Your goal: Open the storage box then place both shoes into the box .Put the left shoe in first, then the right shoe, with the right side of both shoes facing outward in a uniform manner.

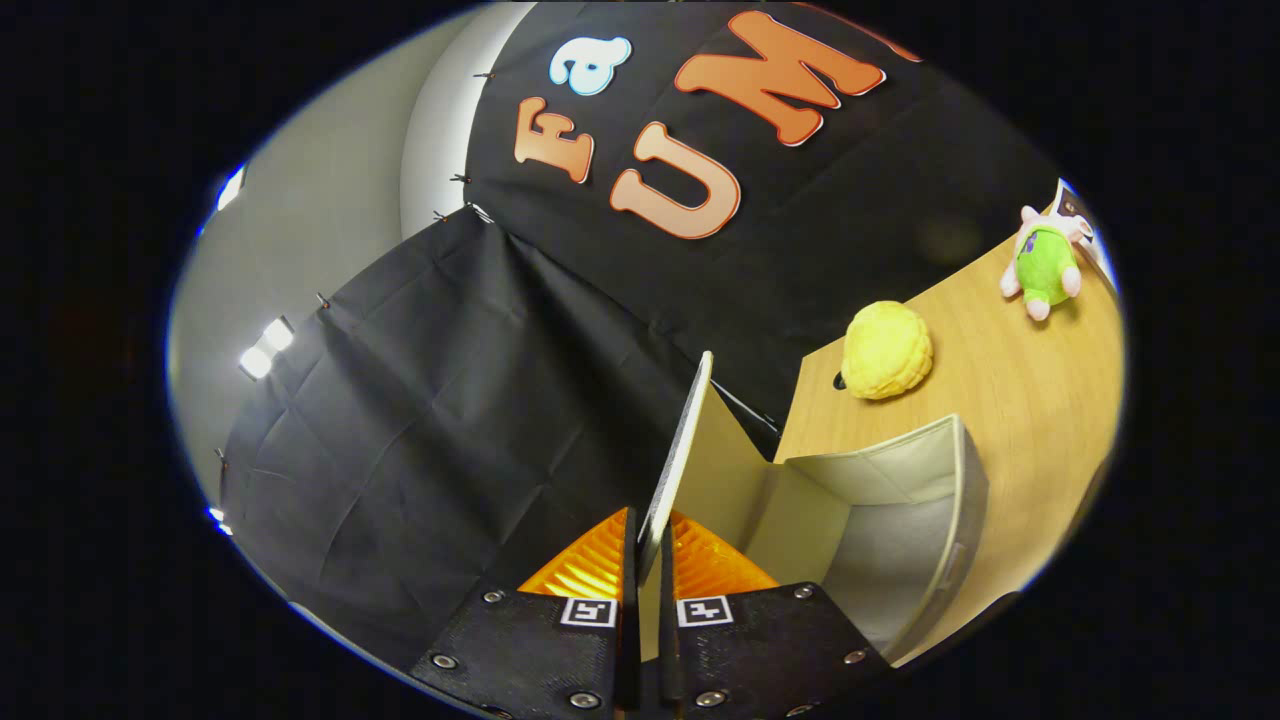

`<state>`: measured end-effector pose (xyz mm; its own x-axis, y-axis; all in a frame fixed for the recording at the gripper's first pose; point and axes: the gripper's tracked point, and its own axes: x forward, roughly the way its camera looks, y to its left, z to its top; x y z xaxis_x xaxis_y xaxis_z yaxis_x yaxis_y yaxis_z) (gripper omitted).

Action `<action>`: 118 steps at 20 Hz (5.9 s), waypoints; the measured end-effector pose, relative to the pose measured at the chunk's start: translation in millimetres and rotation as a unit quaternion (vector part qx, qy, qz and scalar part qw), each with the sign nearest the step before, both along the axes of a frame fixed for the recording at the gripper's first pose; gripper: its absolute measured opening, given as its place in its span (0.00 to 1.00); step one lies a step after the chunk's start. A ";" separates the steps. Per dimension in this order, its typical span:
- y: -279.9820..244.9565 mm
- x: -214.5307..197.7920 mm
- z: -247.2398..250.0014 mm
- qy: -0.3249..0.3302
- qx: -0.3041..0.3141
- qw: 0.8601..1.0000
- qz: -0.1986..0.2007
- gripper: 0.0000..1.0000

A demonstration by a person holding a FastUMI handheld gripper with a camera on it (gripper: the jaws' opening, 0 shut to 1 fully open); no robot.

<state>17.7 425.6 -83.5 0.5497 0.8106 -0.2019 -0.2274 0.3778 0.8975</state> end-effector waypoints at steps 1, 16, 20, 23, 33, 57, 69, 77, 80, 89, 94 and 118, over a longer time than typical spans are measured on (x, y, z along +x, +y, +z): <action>8.9 -0.4 3.6 0.001 0.003 1.000 0.002 0.07; 118.1 -27.0 -23.1 0.001 -0.033 0.997 0.068 0.77; 90.7 -29.7 -16.5 -0.044 -0.083 0.993 0.069 0.87; 62.6 -18.7 -12.9 -0.072 -0.114 0.989 0.054 0.94; -109.2 -30.1 -113.8 -0.035 -0.270 0.962 -0.034 0.96; -297.1 -110.3 -271.5 0.107 -0.405 0.901 -0.116 0.64; -310.0 -92.7 -300.6 0.091 -0.497 0.851 -0.142 0.12; -275.9 -79.3 -250.9 0.083 -0.412 0.892 -0.163 0.05; -254.8 -68.7 -224.8 0.071 -0.390 0.904 -0.158 0.05; -196.1 -22.8 -130.6 0.031 -0.294 0.936 -0.193 0.05; -149.1 -3.6 -97.9 0.019 -0.263 0.949 -0.174 0.05; 0.6 -19.5 -198.0 0.230 -0.239 0.939 -0.092 0.34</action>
